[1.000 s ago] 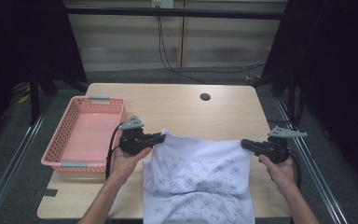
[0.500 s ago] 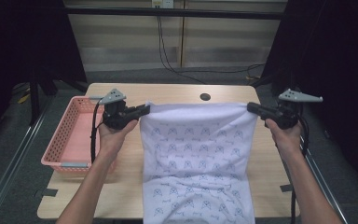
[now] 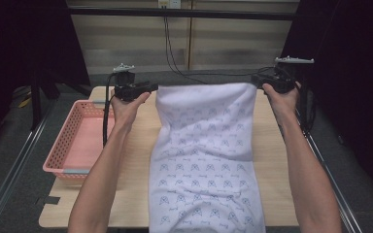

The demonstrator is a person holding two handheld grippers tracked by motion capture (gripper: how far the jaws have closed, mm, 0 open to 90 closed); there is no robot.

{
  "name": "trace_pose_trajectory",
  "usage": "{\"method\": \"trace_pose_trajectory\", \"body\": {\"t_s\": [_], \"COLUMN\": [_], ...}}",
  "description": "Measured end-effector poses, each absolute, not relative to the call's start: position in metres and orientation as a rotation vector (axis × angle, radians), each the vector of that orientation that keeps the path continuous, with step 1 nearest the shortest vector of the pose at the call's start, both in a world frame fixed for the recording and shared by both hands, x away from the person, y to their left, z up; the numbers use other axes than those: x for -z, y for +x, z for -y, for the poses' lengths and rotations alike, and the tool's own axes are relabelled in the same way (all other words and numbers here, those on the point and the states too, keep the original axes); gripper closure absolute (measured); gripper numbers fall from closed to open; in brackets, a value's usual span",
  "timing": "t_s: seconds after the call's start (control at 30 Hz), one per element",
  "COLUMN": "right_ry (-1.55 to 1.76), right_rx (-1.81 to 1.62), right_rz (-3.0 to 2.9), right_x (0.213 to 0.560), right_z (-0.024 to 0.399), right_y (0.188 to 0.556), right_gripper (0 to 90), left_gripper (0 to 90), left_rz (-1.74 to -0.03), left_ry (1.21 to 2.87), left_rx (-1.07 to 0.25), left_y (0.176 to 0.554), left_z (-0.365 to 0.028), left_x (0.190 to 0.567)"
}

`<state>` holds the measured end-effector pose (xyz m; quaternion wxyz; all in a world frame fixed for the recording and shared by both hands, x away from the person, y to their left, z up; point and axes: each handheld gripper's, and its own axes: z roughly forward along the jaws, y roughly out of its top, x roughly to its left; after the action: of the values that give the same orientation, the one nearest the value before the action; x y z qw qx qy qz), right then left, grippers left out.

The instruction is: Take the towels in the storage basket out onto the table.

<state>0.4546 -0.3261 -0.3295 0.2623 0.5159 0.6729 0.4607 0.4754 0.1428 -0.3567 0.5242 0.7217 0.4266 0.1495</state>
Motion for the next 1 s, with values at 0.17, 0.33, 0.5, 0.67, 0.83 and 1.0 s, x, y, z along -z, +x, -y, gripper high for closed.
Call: {"method": "trace_pose_trajectory", "body": {"t_s": [0.17, 0.33, 0.5, 0.67, 0.83, 1.0], "right_ry": [1.385, 1.314, 1.240, 1.203, 1.220, 1.215], "right_rx": [-1.299, -1.322, -1.322, -1.336, -1.295, -1.133], "right_rz": [-1.884, -1.987, -2.122, -2.273, -2.372, -2.464], "right_x": [0.358, 0.378, 0.398, 0.430, 0.467, 0.492], "right_z": [0.333, 0.329, 0.319, 0.303, 0.286, 0.277], "right_y": [0.434, 0.388, 0.334, 0.283, 0.257, 0.257], "right_gripper": [56.5, 52.9, 47.8, 44.9, 43.4, 43.2], "left_gripper": [58.1, 63.9, 67.1, 68.0, 62.5, 60.7], "left_rz": [-0.936, -0.879, -0.807, -0.749, -0.769, -0.764], "left_ry": [1.799, 1.826, 1.882, 1.986, 2.092, 2.173], "left_rx": [-0.307, -0.256, -0.193, -0.089, -0.031, -0.056], "left_y": [0.457, 0.423, 0.377, 0.333, 0.305, 0.293], "left_z": [-0.139, -0.140, -0.138, -0.135, -0.137, -0.137], "left_x": [0.369, 0.381, 0.399, 0.426, 0.463, 0.485]}}
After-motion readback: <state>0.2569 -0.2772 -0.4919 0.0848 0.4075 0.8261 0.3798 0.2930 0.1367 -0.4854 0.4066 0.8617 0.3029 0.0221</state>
